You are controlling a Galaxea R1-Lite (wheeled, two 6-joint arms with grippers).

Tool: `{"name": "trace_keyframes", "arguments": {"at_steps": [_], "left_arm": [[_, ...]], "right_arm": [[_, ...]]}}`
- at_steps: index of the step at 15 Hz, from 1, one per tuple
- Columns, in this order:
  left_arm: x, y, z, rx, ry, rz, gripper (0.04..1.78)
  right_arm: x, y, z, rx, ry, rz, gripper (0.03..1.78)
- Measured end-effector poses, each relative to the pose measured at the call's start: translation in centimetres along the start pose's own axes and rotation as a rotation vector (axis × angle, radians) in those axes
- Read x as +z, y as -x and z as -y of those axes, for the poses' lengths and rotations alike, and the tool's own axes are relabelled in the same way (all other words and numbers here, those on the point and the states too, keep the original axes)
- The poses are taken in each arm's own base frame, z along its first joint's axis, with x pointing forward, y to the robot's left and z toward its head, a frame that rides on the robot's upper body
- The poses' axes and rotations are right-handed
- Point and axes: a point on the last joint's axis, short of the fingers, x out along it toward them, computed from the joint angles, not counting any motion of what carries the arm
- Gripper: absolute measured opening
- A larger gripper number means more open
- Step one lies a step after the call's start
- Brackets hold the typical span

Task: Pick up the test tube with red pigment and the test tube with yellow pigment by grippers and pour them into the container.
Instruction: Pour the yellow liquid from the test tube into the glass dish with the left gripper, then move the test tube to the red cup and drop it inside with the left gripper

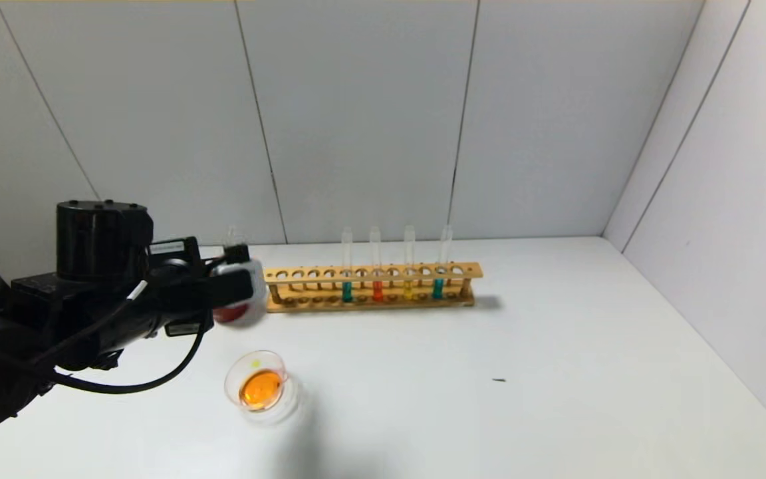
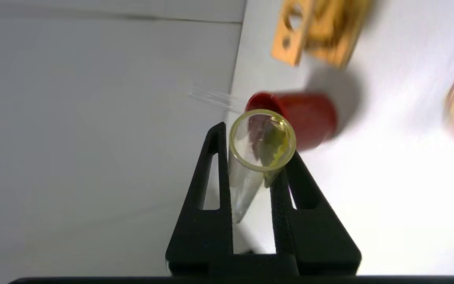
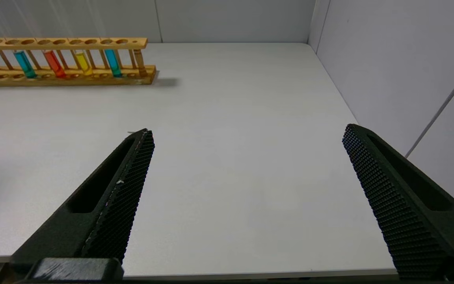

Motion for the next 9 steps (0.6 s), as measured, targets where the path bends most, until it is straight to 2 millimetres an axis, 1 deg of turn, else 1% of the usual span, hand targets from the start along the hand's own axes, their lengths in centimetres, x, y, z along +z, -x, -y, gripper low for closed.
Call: {"name": "trace_keyframes", "arguments": {"at_steps": [2,3,4,5,6,9], "left_arm": [[0.9,0.9,-1.3,0.024,0.341,0.065,0.32],[1.0,1.2,-2.2,0.039,0.516,0.088,0.32],[0.6,1.3,-3.0,0.051,0.657,0.095,0.32],[-0.3,1.4,-3.8,0.059,0.793,0.104,0.32],[-1.4,1.3,-4.3,0.051,0.887,0.119,0.32],[-4.7,1.5,-5.7,-0.014,1.06,0.186,0.32]], "right_arm": [[0.0,0.0,0.0,0.0,0.0,0.0,1.75],[0.0,0.0,0.0,0.0,0.0,0.0,1.75],[0.0,0.0,0.0,0.0,0.0,0.0,1.75],[0.0,0.0,0.0,0.0,0.0,0.0,1.75],[0.0,0.0,0.0,0.0,0.0,0.0,1.75],[0.0,0.0,0.0,0.0,0.0,0.0,1.75]]}}
